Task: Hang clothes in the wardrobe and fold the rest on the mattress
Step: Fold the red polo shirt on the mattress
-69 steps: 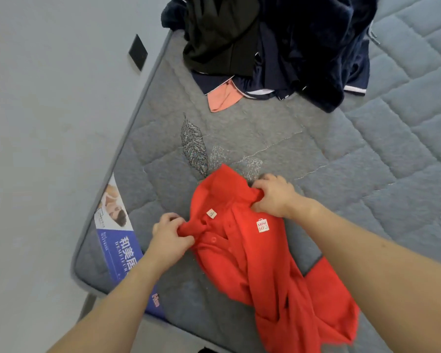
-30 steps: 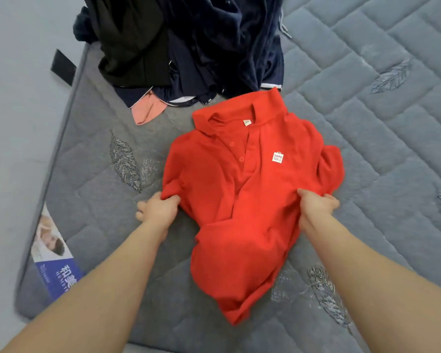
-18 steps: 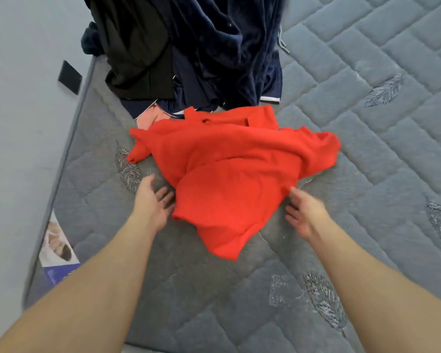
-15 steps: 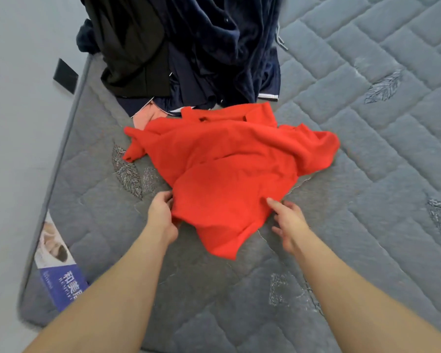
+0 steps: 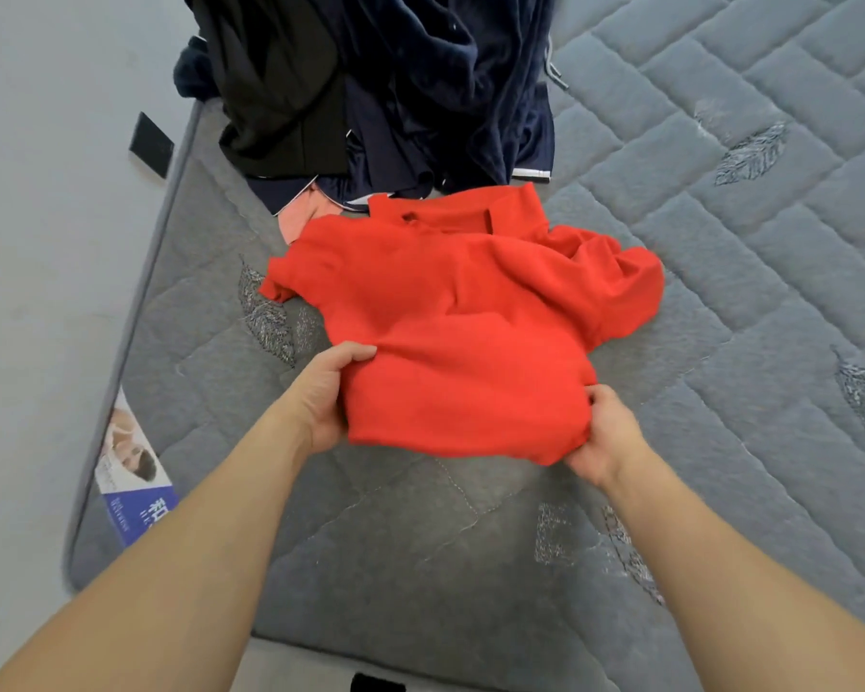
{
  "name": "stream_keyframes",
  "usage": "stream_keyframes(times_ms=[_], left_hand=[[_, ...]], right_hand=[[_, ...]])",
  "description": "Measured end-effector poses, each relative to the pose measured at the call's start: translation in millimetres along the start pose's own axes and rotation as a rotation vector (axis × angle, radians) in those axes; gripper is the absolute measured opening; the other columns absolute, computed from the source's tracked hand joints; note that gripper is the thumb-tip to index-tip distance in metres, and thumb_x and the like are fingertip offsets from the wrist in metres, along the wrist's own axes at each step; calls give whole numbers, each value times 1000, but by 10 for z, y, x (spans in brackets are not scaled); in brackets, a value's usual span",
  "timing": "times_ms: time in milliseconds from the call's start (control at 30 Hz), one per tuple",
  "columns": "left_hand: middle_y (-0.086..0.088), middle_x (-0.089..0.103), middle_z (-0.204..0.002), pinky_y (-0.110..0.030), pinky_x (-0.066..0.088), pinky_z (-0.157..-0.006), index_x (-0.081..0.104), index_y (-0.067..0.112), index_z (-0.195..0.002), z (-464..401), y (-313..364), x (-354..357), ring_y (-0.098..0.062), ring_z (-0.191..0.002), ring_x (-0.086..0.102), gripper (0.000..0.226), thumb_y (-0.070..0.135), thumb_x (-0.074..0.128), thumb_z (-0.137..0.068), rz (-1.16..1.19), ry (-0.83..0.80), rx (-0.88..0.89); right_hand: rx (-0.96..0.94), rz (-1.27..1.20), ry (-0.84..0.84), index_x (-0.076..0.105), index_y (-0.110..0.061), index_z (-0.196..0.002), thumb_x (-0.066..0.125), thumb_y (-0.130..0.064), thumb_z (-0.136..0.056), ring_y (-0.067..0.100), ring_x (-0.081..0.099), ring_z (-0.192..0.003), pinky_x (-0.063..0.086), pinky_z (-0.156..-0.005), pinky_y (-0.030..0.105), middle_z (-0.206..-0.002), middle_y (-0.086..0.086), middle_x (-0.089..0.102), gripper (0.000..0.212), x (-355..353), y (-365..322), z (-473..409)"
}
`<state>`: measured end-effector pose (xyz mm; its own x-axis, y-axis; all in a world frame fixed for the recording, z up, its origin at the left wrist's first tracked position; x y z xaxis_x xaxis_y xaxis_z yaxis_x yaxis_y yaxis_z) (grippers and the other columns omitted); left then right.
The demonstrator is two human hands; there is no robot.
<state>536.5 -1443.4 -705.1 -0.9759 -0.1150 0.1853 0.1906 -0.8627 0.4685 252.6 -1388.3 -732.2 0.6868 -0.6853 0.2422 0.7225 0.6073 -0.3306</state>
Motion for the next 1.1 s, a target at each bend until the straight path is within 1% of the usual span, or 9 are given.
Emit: stream_keyframes(times_ms=[133,200,300,467,567,700,800,967,1100], left_hand=[[-12,75,-91,-33,58,-72,77,11,-101,379,-386,-404,-26,-75,71,35,34,66,-77,-154,-160,-296],[-15,75,-92,-31,58,-73,72,4,-109,475,-610,-471,-26,-73,71,47,30,73,-69,-172,-168,-386],[-13,75,-104,-31,59,-75,78,10,-104,502,-825,-349,-23,-82,74,41,41,65,-80,-81,-182,-341],[-7,76,-100,-35,59,-71,76,16,-101,534,-935,-365,-23,-82,75,33,36,57,-83,131,-36,-193],[-7,74,-90,-36,58,-70,69,14,-98,591,-1028,-641,-24,-73,72,23,26,51,-88,212,110,-141],[-8,60,-67,-31,44,-61,58,13,-81,706,-1209,-773,-24,-60,55,8,18,52,-84,-78,294,-242],[-25,63,-88,-41,44,-70,55,4,-90,646,-1278,-945,-38,-81,61,16,19,58,-86,-818,599,24],[-22,54,-122,-46,45,-88,39,11,-123,530,-1225,-1022,-42,-111,56,33,13,45,-90,-1629,789,82],[-16,29,-152,-59,33,-104,30,23,-151,243,-966,-634,-36,-136,31,70,26,55,-86,-1746,638,385]], right_hand=[[11,-260,-166,61,-9,-126,43,-40,-101,21,68,-106,56,-92,40,-115,11,70,44,-310,-122,145],[121,-19,-266,62,-10,-128,50,-56,-94,27,65,-114,51,-97,50,-124,13,68,58,-383,36,258],[237,665,-363,63,-10,-127,68,-31,-87,20,71,-101,56,-90,34,-113,6,73,45,-355,504,467],[371,486,-321,70,-3,-97,57,-1,-85,17,64,-53,62,-63,38,-68,8,67,19,-470,630,625],[554,944,-257,68,-6,-66,46,12,-87,15,50,-39,60,-56,40,-49,6,51,35,-759,570,722],[503,1483,-9,65,-8,-103,52,-16,-99,28,68,-84,55,-86,44,-89,11,74,16,-937,643,667],[215,1956,152,50,-4,-138,47,-24,-99,30,51,-131,39,-108,35,-142,16,52,44,-1042,658,507],[278,2200,175,67,-11,-118,60,-21,-79,26,64,-112,52,-96,37,-118,7,67,41,-1204,653,267],[-13,1933,424,42,-12,-133,63,-34,-72,35,49,-126,44,-102,53,-134,12,45,69,-679,430,142]])
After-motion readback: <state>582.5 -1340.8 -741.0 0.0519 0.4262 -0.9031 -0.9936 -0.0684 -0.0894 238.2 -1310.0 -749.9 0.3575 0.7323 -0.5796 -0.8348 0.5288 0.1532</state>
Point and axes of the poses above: each hand's wrist, its own z-axis away from the middle knuckle, its own x-axis out of the palm, y = z × x, the point moved 1 cm from there along -z, towards the middle knuckle
